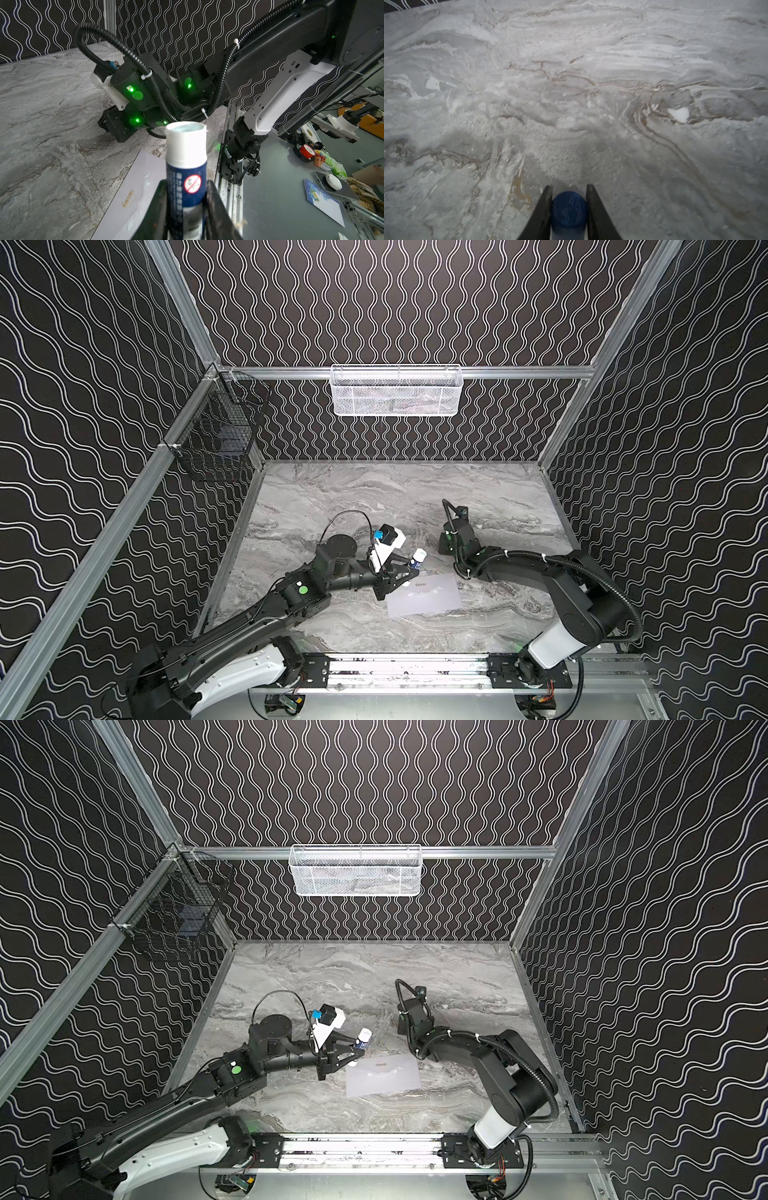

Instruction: Place the letter into the envelope and seal it

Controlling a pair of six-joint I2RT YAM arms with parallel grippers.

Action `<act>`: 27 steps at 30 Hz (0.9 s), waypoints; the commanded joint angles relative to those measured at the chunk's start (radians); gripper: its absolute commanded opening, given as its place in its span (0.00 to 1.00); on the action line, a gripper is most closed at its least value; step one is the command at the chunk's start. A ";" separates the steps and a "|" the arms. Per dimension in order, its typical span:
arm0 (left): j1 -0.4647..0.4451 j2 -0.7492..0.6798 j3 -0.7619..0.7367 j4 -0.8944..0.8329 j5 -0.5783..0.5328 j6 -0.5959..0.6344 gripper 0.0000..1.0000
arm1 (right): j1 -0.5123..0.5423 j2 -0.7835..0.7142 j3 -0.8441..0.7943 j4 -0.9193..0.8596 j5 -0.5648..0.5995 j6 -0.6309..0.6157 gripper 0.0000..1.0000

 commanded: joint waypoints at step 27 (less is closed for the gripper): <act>0.001 -0.063 -0.045 0.022 0.009 -0.046 0.00 | 0.230 -0.125 -0.190 0.026 0.307 0.231 0.63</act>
